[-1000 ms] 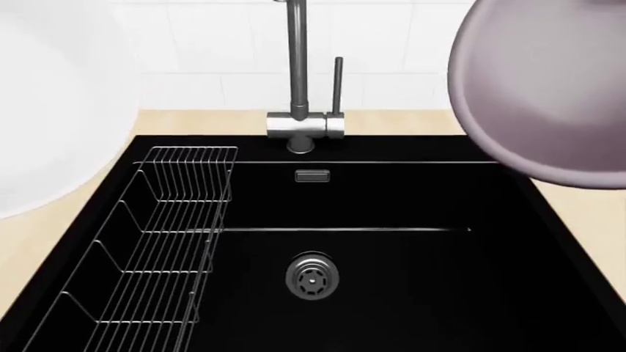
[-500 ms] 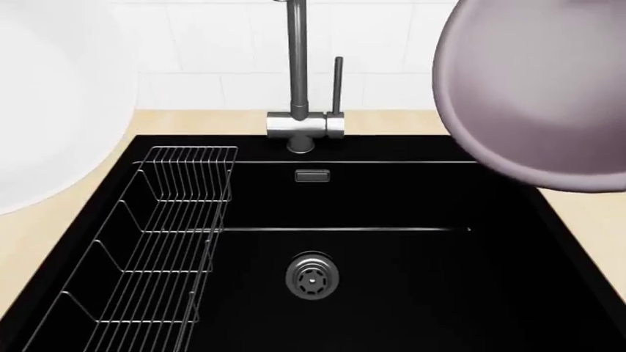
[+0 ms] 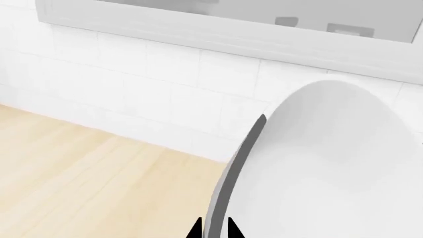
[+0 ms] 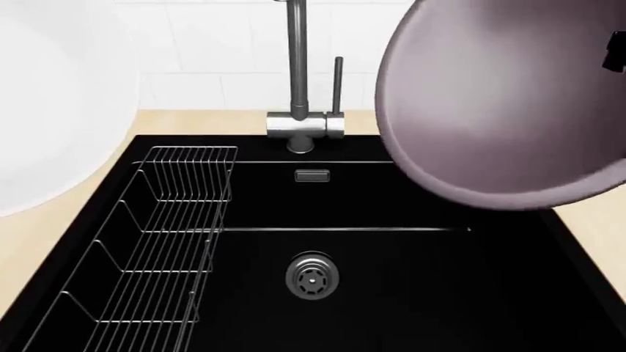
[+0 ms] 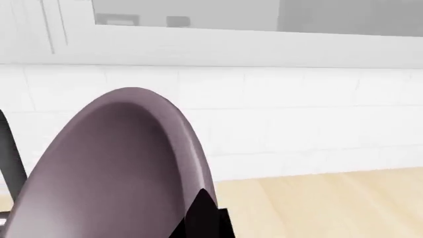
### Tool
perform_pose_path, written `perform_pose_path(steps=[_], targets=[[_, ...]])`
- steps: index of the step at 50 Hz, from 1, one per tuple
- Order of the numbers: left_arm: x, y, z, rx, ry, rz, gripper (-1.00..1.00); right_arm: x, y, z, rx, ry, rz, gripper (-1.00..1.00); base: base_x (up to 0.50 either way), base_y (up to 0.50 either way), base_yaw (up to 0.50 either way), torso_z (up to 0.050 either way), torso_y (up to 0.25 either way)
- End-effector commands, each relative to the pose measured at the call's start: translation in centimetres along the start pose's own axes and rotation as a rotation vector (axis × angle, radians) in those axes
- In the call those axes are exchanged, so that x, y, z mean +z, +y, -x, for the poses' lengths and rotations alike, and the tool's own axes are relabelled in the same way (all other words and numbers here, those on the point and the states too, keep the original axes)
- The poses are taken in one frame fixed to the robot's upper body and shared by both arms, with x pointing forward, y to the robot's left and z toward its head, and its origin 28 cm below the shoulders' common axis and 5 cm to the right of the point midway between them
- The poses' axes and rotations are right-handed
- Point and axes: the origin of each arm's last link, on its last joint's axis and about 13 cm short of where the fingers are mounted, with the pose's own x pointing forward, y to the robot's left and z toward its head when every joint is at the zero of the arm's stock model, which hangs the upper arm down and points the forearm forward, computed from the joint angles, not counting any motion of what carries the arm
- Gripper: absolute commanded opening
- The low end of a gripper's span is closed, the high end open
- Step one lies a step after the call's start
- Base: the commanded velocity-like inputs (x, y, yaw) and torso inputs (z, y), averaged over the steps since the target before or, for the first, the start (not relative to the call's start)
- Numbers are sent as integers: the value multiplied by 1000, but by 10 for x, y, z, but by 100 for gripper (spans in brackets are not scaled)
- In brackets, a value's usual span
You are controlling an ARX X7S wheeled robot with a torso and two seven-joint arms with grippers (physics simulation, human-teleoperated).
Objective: Stack the bowls in the sink.
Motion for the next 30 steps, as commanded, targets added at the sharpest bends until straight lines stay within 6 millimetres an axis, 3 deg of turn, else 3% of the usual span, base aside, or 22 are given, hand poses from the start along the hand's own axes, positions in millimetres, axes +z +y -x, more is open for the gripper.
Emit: perform_pose_path(steps=[1,12,30], targets=[[2,1,4,-2,-24,10,-100,0,18,-12,76,60,10,-100,18,0,0,10,0],[1,1,4,0,-20,9,-100,-14,31,-27,148,149,-30,-100,18,0,0,0,1],[1,2,3,-1,-21,7,-100,-32,37,-31,241,261,4,-100,18,0,0,0,1]])
